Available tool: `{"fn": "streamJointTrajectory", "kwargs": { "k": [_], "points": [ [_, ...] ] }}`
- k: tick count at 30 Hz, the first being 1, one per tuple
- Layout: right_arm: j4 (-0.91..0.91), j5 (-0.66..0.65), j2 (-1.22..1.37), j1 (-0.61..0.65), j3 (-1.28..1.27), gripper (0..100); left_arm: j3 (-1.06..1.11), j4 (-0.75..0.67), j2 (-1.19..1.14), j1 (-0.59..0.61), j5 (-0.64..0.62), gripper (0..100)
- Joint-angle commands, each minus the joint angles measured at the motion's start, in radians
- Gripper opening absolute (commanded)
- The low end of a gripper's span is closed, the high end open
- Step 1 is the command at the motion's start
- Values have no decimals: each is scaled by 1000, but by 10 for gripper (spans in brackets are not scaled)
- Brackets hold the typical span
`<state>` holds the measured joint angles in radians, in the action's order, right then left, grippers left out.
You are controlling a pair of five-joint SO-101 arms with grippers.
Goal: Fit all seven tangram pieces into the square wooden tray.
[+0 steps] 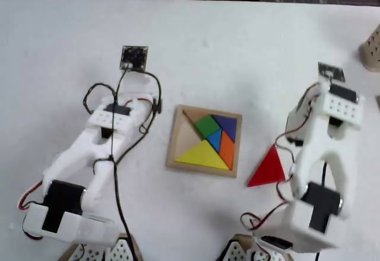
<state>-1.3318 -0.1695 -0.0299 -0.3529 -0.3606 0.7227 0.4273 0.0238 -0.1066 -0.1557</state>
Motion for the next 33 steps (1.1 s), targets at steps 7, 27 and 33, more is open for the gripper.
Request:
{"fn": "streamJointTrajectory", "kwargs": {
  "k": [7, 27, 33],
  "points": [
    [189, 26, -334, 68, -430, 252, -14, -20, 48, 5, 8, 169],
    [286, 342, -245, 229, -505, 330, -14, -21, 48, 5, 8, 169],
    [206, 382, -68, 232, -397, 330, -14, -25, 48, 5, 8, 169]
  ]
}}
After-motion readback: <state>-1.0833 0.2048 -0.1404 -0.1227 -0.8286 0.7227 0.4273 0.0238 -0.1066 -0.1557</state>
